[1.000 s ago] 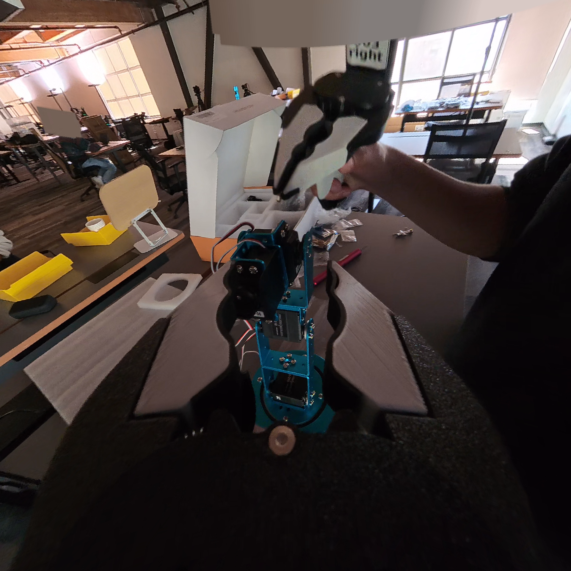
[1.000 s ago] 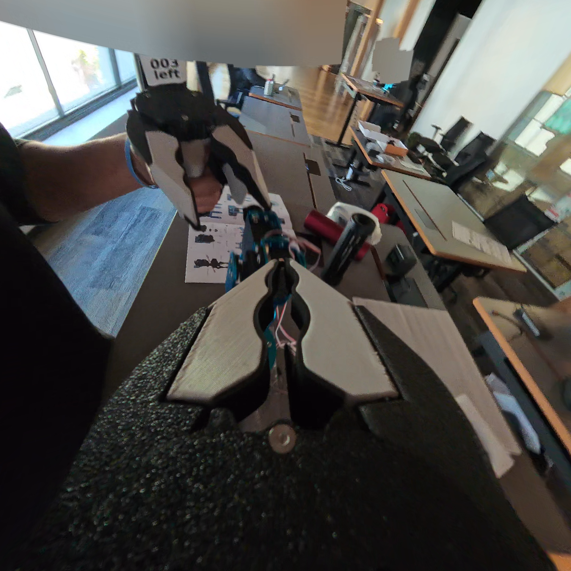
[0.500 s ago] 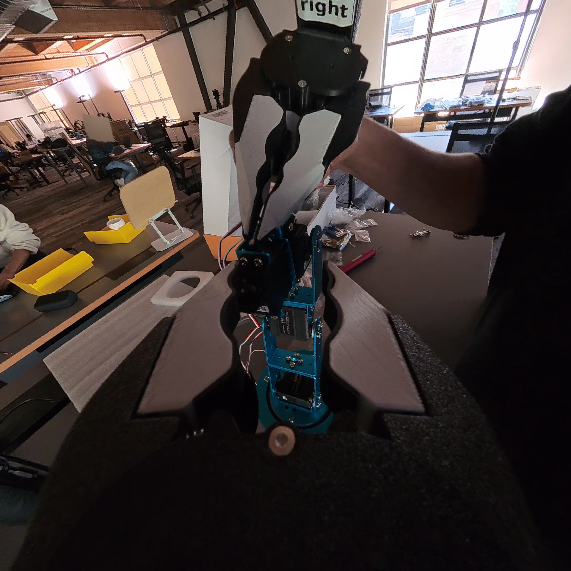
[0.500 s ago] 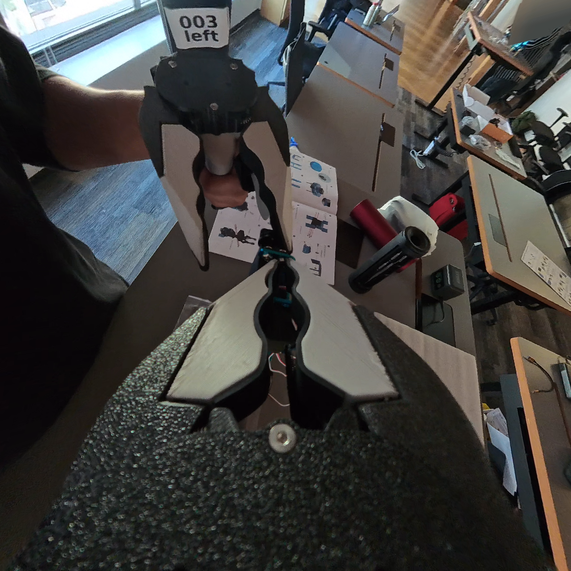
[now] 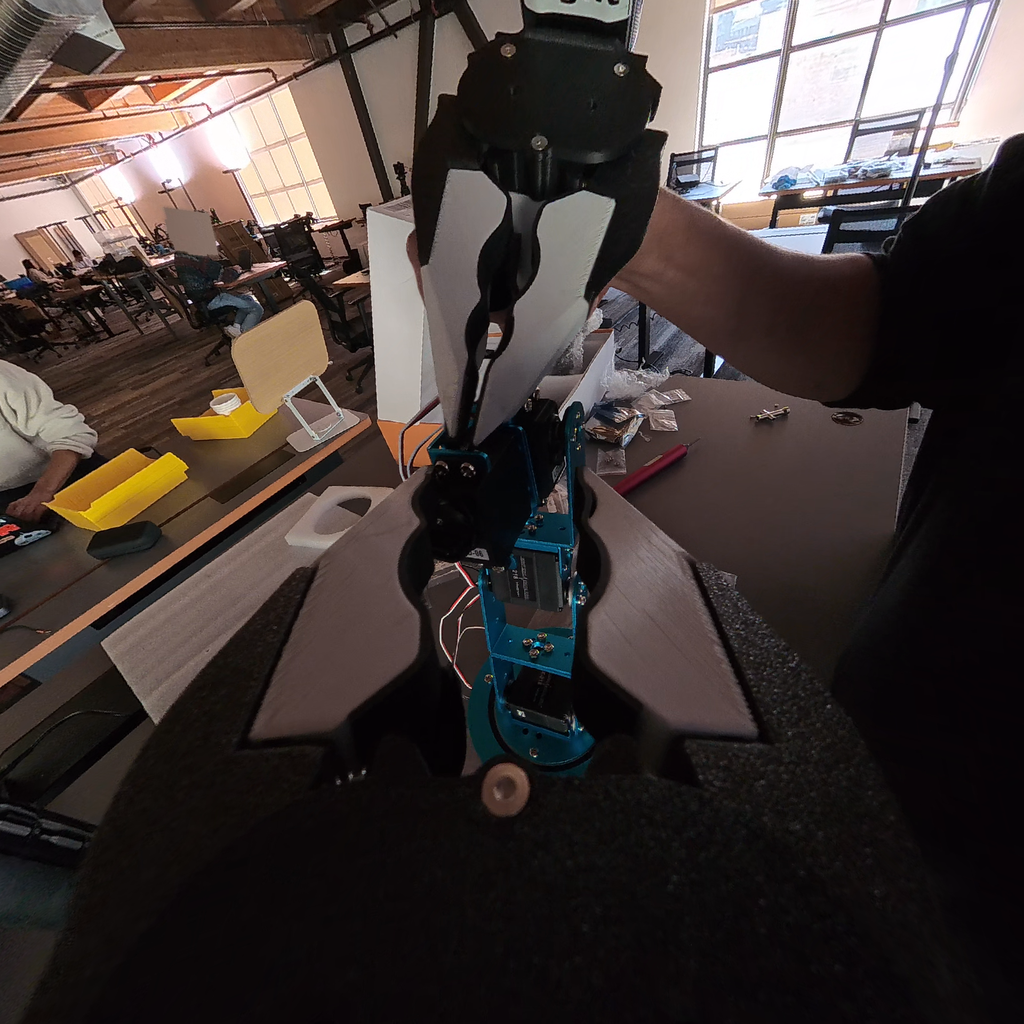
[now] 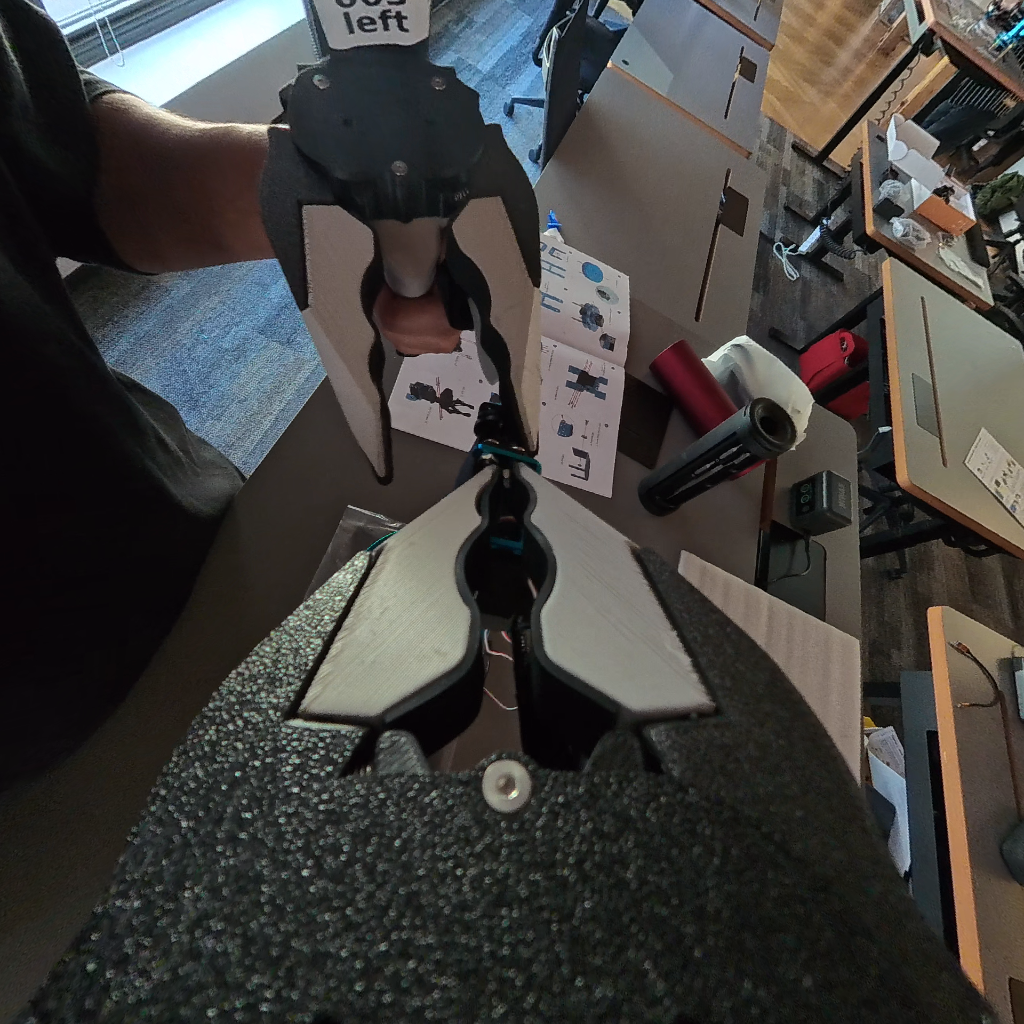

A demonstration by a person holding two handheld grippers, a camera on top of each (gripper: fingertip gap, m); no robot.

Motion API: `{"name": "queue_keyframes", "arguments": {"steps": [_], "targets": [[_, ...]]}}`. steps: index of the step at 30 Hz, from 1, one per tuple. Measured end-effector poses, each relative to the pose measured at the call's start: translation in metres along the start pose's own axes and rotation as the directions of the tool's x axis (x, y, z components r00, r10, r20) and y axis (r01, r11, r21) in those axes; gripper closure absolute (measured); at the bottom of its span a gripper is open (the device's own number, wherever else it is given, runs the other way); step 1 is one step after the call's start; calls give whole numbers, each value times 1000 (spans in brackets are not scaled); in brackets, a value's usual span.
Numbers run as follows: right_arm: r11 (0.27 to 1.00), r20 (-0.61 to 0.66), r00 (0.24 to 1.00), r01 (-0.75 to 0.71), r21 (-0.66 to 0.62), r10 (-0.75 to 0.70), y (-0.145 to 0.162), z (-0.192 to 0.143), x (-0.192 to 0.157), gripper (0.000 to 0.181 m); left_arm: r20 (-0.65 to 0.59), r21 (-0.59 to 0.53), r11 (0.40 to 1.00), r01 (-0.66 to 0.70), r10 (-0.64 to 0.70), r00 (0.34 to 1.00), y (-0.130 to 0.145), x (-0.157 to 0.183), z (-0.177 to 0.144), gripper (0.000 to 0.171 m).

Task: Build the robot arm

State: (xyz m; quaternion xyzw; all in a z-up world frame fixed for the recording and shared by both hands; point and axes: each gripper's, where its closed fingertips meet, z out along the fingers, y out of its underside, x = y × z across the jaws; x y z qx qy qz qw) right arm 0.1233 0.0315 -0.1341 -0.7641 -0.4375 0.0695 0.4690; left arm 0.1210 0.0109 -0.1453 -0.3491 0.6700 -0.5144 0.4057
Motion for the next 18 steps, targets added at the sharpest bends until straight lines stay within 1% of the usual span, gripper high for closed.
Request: {"name": "queue_keyframes", "arguments": {"steps": [5,8,10,18], "targets": [[1000,-5,1000,5,0,-5,0,0,0,179,-2,-4,1000,-5,5,1000,0,0,0,123],[999,14,1000,2,33,-2,-4,0,-2,180,-5,-2,1000,-2,2,1000,0,0,0,123],[1000,11,1000,-2,19,2,-1,1,1,180,-4,-3,1000,-1,1,1000,1,0,0,123],[996,1,999,44,82,-44,-4,3,3,181,1,-6,1000,-1,1,1000,1,0,-1,123]]}}
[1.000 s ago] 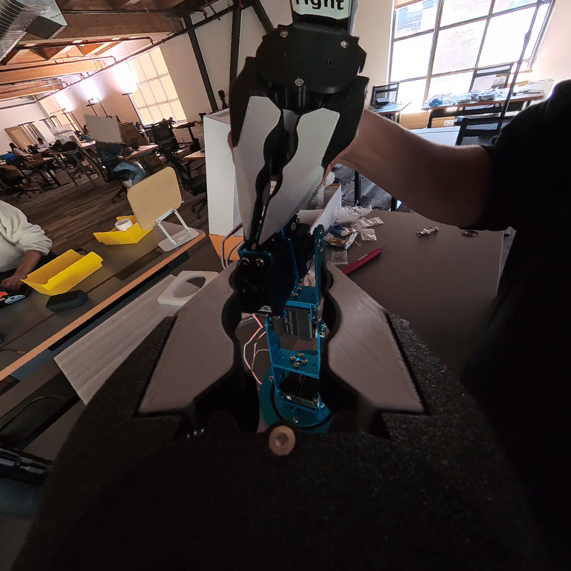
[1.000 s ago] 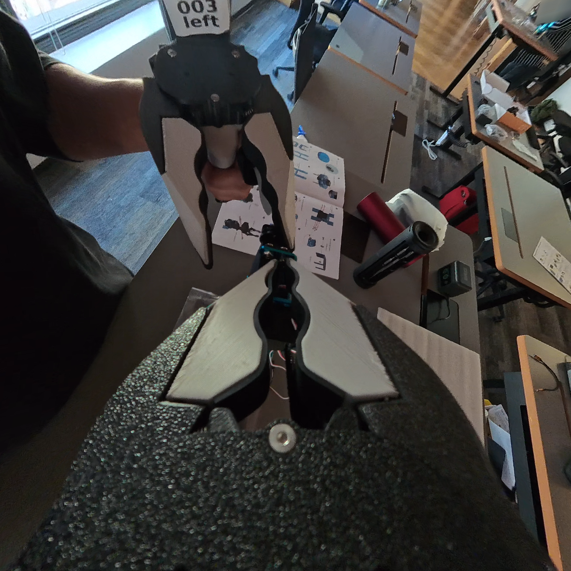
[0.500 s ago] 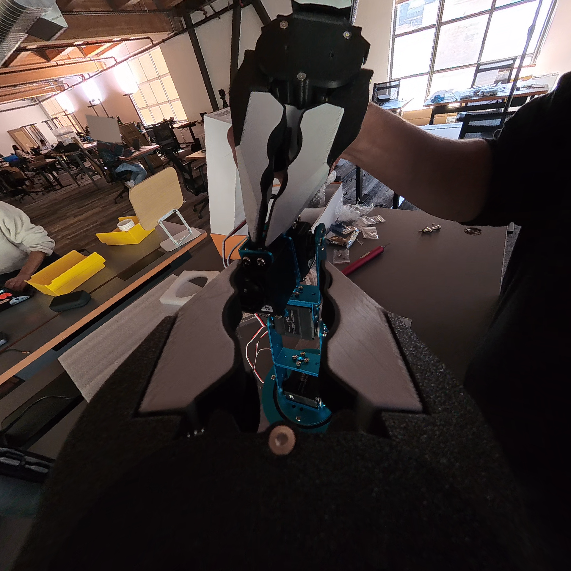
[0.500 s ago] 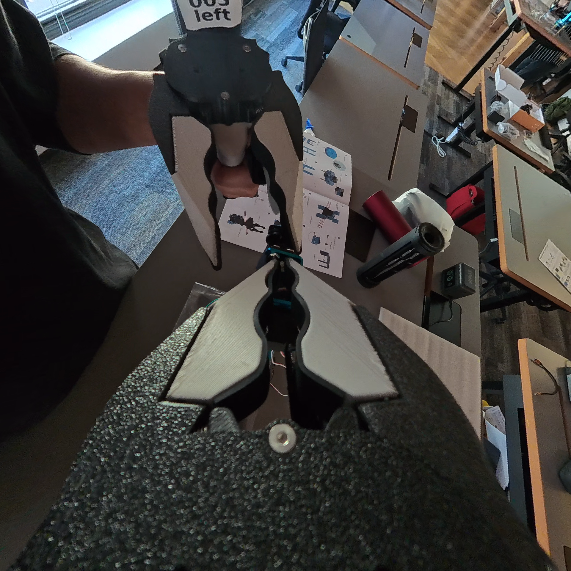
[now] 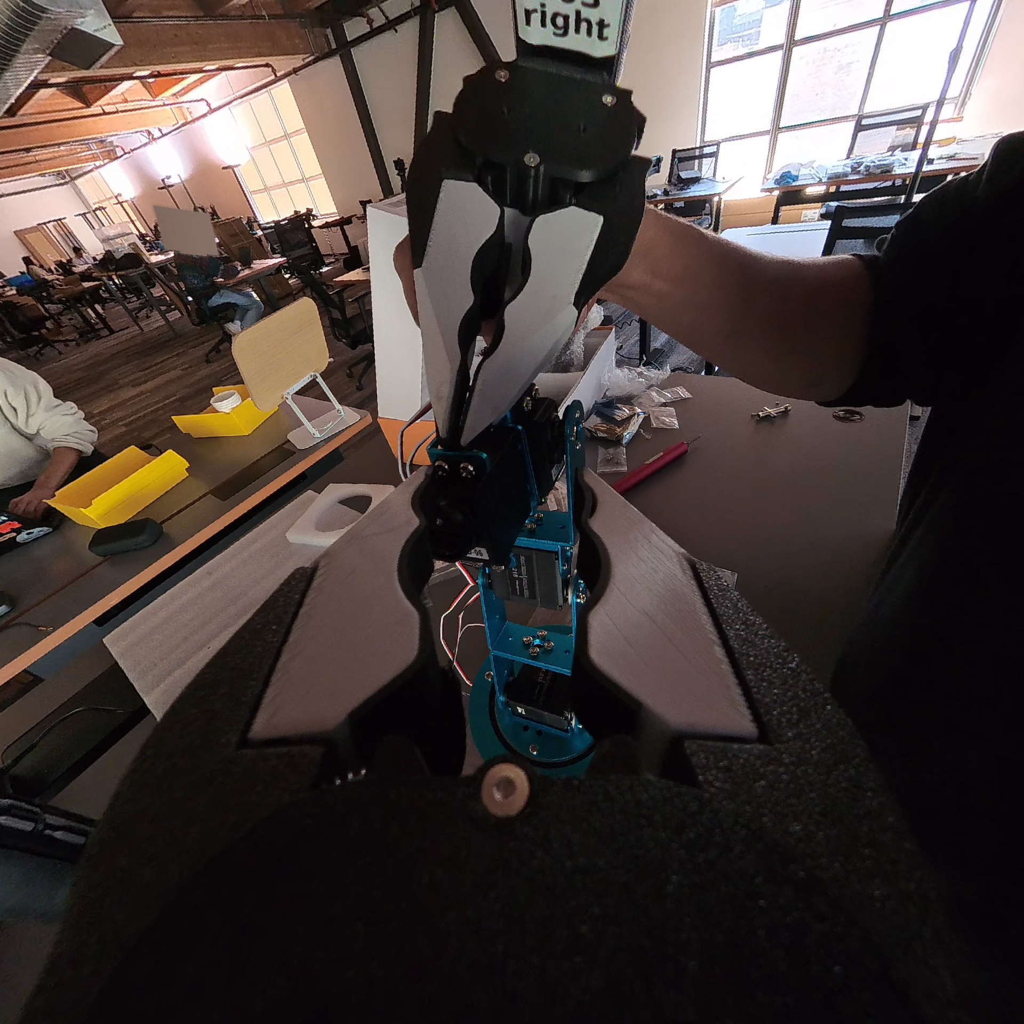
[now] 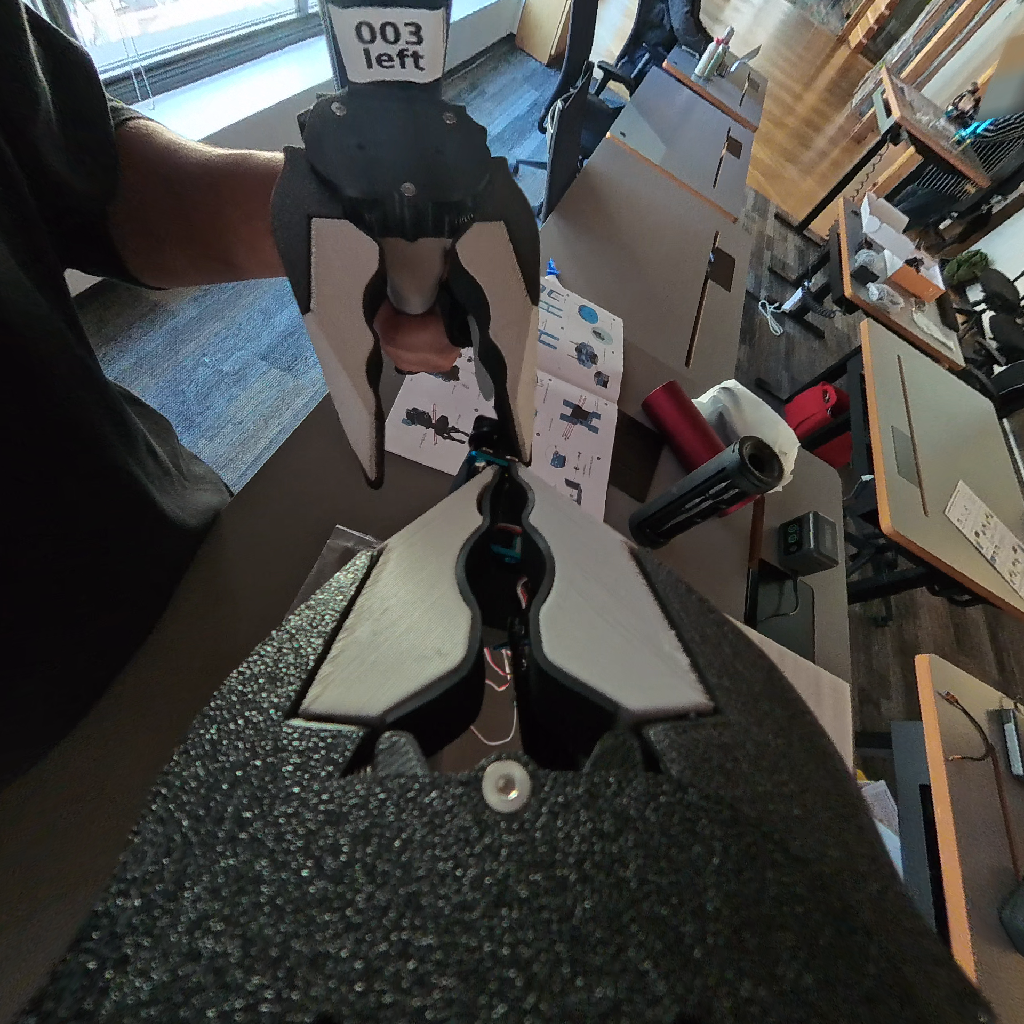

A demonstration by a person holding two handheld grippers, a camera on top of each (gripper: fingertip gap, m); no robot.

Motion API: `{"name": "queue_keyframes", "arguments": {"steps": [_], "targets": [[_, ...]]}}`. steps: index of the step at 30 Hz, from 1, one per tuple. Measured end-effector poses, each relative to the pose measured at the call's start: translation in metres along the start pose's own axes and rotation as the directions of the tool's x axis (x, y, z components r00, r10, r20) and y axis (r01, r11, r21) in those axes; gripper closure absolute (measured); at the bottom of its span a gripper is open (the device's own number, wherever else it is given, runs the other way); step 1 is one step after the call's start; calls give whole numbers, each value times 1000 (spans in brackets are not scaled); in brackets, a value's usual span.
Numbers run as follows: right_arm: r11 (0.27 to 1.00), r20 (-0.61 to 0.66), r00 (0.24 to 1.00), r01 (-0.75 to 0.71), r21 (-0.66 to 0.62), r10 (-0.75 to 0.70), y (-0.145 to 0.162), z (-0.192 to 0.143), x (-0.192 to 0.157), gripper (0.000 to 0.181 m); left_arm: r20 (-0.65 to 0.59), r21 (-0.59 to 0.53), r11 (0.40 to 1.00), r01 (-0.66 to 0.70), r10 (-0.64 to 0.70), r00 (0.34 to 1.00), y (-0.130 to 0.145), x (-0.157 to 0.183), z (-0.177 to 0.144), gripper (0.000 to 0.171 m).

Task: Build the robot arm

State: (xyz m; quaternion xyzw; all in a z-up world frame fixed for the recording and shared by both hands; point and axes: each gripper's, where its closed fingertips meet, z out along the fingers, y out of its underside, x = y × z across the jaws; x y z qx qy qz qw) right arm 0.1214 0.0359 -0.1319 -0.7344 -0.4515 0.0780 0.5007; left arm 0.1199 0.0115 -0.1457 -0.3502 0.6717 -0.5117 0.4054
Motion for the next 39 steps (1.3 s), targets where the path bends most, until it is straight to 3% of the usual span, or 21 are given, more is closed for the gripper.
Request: {"name": "queue_keyframes", "arguments": {"steps": [18,34,39], "targets": [[999,-18,998,-53,-4,53,3,-5,5,170,10,-11,1000,-13,13,1000,-1,-1,0,124],[997,-59,998,-1,-78,-3,7,-4,10,166,15,-15,1000,-21,21,1000,-3,-2,-1,124],[997,-58,998,-6,-82,2,7,-2,8,169,53,-21,999,-41,42,998,-3,-7,-1,135]]}}
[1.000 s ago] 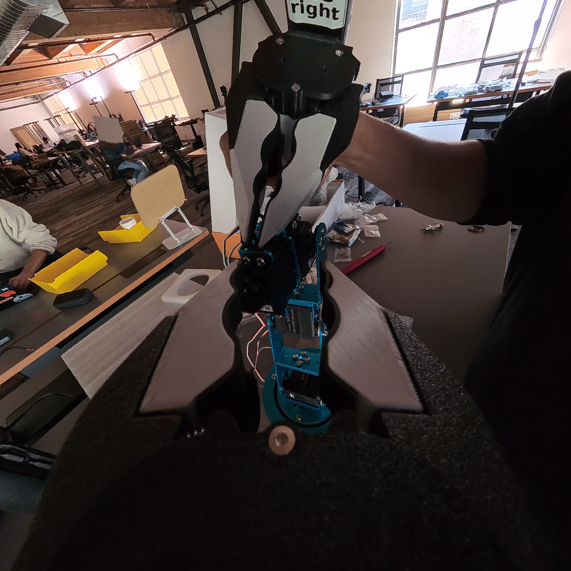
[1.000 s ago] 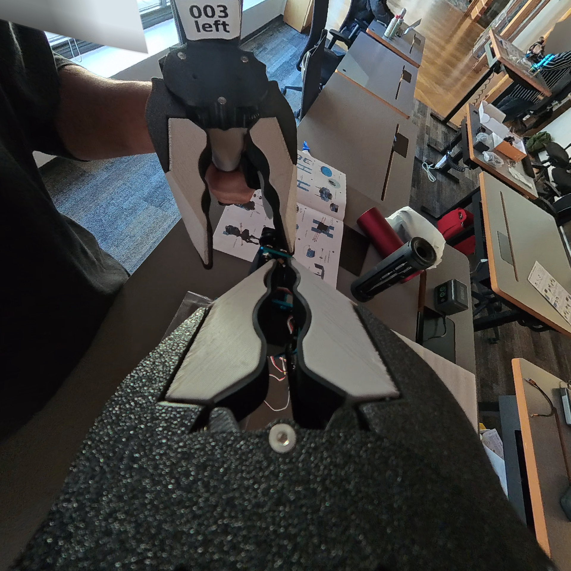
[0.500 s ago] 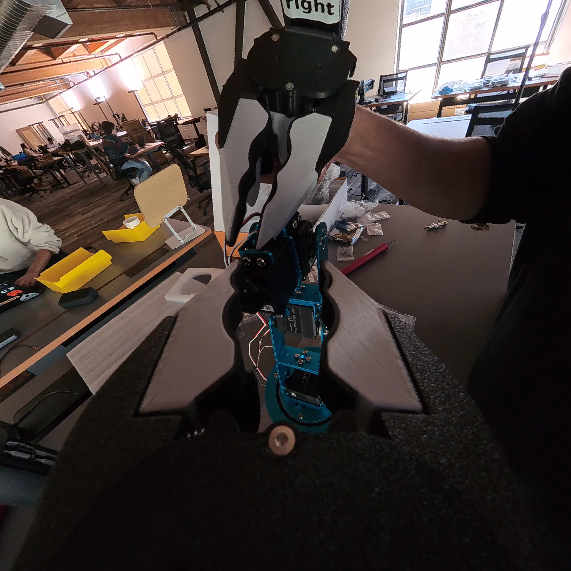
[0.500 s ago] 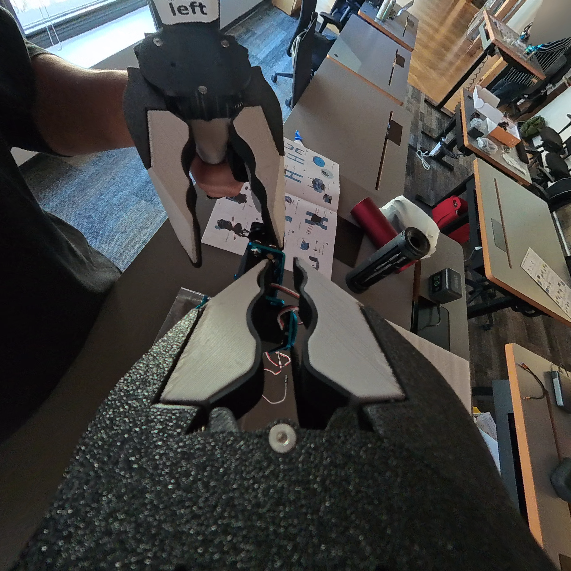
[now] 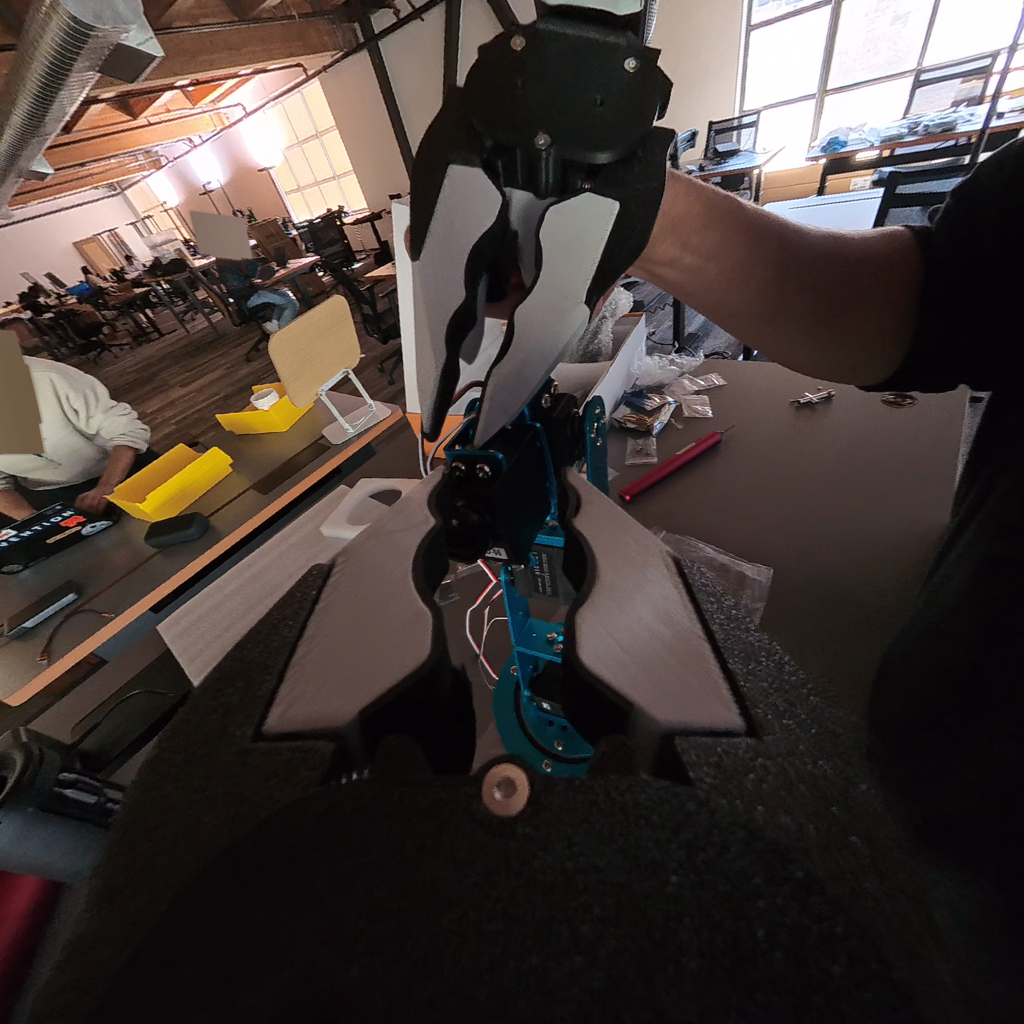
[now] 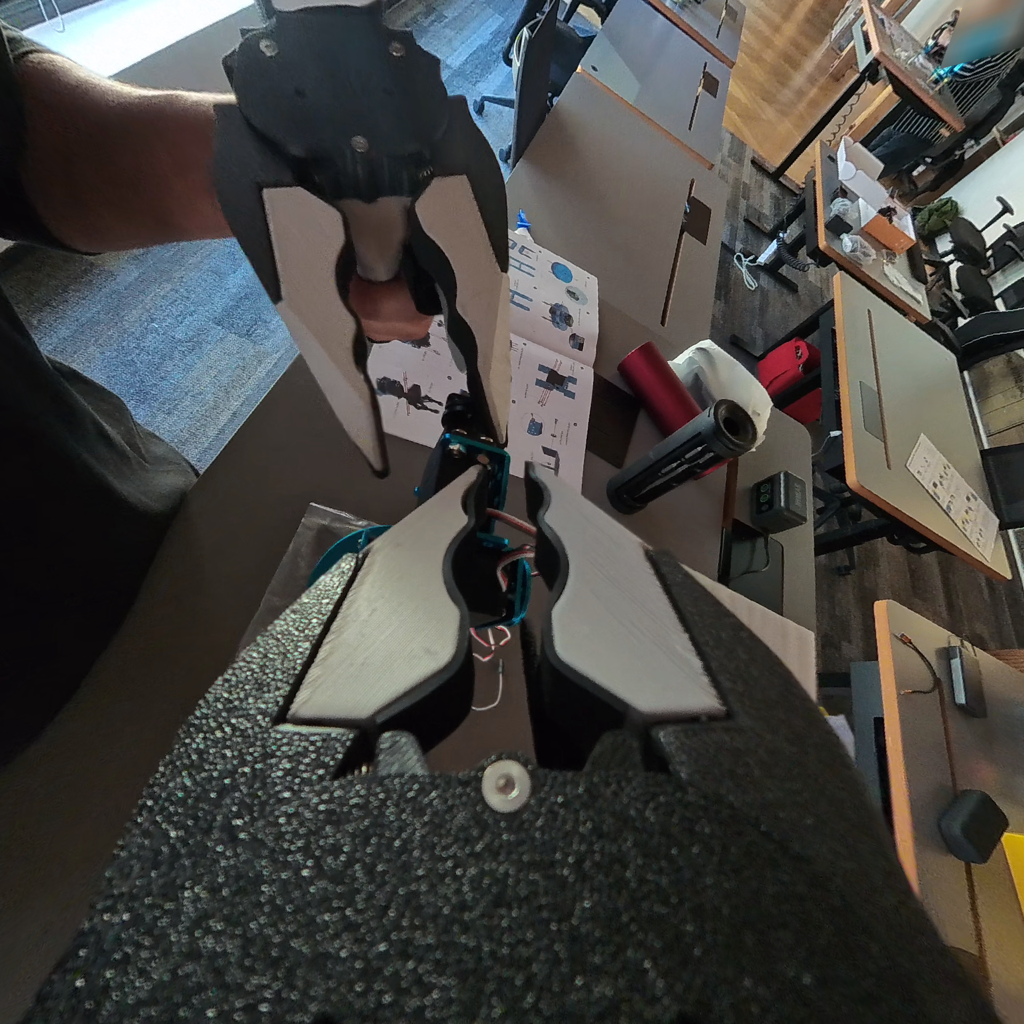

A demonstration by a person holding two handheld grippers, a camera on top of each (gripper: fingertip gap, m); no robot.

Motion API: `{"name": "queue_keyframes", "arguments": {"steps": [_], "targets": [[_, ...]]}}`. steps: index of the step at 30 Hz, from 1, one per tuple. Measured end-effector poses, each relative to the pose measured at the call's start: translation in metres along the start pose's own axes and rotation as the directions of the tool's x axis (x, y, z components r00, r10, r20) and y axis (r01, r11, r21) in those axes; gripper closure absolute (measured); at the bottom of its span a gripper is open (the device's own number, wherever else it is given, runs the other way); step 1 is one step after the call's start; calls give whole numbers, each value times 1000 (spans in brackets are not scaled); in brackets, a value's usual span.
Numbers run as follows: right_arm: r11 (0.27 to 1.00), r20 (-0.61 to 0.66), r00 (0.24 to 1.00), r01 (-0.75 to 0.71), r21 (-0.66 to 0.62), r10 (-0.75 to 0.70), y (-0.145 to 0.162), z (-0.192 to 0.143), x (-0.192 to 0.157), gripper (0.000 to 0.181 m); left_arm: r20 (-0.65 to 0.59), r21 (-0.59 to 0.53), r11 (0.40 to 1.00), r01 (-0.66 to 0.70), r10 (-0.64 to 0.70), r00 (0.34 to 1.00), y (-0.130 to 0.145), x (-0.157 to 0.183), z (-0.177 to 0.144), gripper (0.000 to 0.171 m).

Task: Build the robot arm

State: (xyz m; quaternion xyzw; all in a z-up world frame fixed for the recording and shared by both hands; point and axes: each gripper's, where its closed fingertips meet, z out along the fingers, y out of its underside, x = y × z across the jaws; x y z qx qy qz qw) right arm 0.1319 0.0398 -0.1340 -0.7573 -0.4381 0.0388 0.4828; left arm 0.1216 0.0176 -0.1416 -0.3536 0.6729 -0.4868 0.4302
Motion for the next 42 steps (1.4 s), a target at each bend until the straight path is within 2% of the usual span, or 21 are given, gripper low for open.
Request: {"name": "queue_keyframes", "arguments": {"steps": [11,27,42], "targets": [[986,101,982,-163,40,158,2,-3,-4,165,24,25,999,-30,29,999,-1,-5,1,142],[983,99,981,-175,50,170,-1,-2,-4,169,46,30,998,-57,55,997,-1,-7,1,146],[982,125,976,-185,49,177,-1,0,-5,170,235,-83,979,-185,199,951,-1,-9,2,147]]}}
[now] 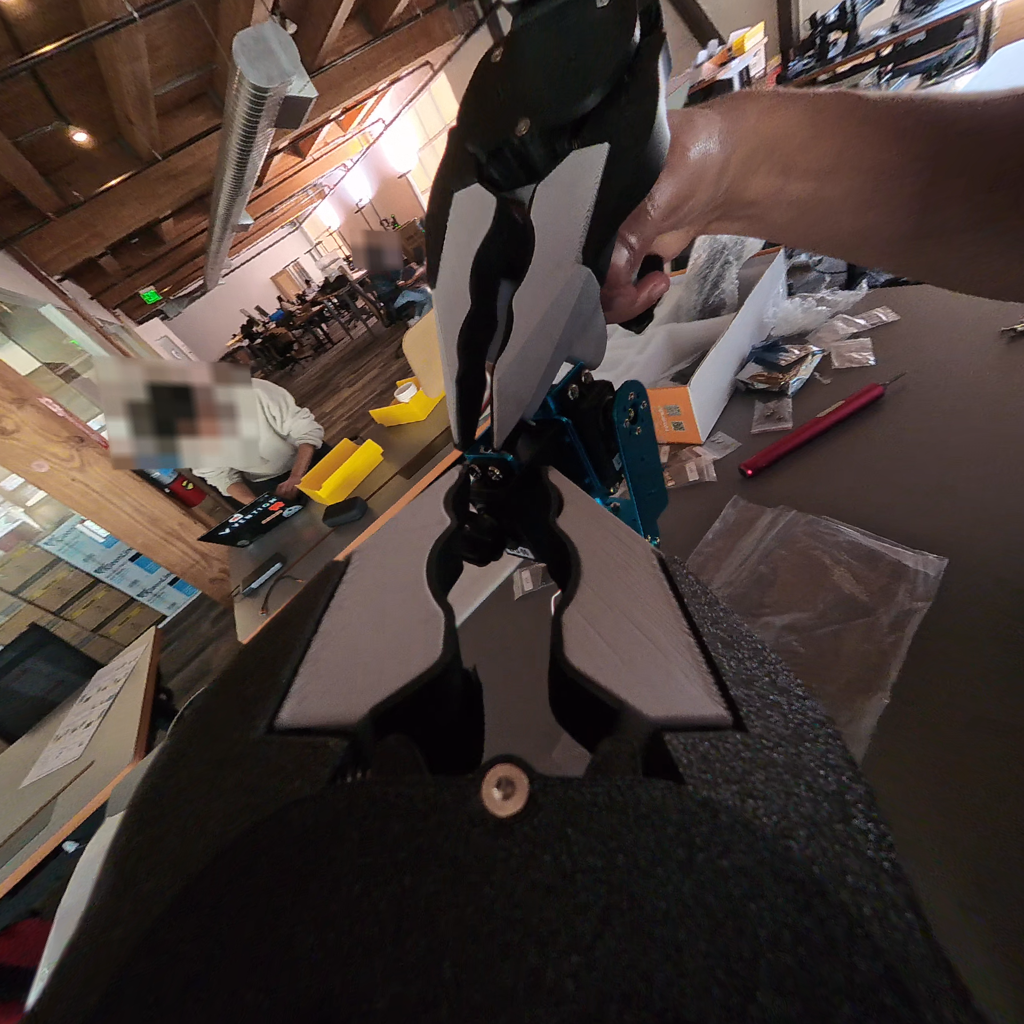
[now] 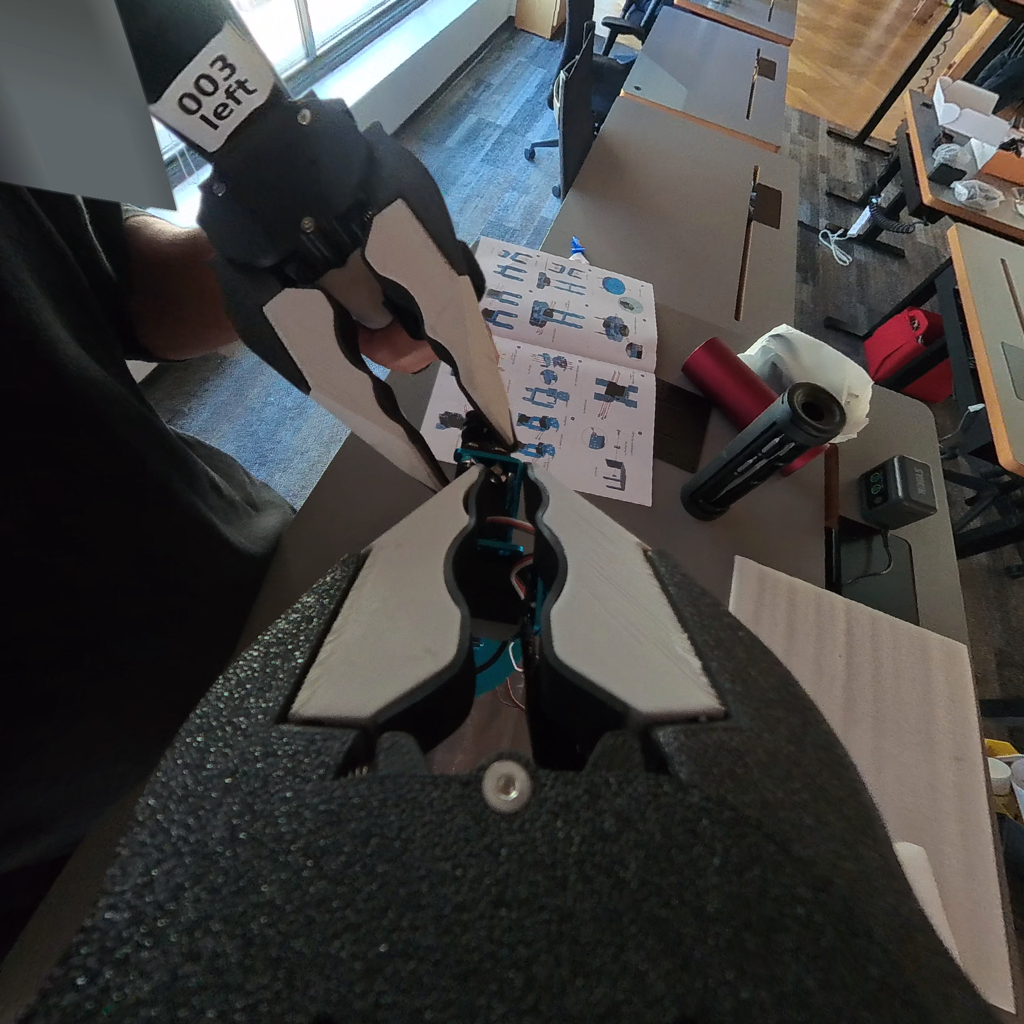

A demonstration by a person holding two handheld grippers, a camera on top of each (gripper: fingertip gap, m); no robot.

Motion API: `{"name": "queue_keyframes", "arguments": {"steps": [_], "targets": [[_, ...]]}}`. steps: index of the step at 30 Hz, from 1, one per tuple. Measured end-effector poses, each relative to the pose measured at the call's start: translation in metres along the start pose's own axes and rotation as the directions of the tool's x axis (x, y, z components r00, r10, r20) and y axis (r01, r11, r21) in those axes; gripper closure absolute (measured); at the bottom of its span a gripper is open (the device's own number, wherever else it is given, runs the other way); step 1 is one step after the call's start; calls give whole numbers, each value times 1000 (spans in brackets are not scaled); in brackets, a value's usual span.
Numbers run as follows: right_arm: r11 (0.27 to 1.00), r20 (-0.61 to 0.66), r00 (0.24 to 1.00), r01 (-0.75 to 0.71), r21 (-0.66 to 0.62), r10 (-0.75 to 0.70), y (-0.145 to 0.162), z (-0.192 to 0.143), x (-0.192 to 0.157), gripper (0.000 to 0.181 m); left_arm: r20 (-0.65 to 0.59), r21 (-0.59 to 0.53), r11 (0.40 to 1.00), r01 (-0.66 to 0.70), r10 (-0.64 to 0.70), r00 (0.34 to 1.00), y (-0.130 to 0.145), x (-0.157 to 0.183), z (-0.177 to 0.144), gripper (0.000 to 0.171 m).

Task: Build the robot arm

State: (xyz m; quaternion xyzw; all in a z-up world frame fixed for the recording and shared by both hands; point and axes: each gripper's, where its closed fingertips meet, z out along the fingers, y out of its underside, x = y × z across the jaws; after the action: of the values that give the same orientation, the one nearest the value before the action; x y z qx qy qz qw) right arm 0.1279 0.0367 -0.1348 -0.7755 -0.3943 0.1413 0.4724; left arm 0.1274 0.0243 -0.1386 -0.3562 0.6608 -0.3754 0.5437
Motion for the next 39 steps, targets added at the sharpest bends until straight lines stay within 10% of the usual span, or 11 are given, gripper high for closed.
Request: {"name": "queue_keyframes", "arguments": {"steps": [39], "targets": [[993,6,997,73,-94,-73,-5,-15,-6,175,71,17,992,124,-125,990,2,1,1,147]]}}
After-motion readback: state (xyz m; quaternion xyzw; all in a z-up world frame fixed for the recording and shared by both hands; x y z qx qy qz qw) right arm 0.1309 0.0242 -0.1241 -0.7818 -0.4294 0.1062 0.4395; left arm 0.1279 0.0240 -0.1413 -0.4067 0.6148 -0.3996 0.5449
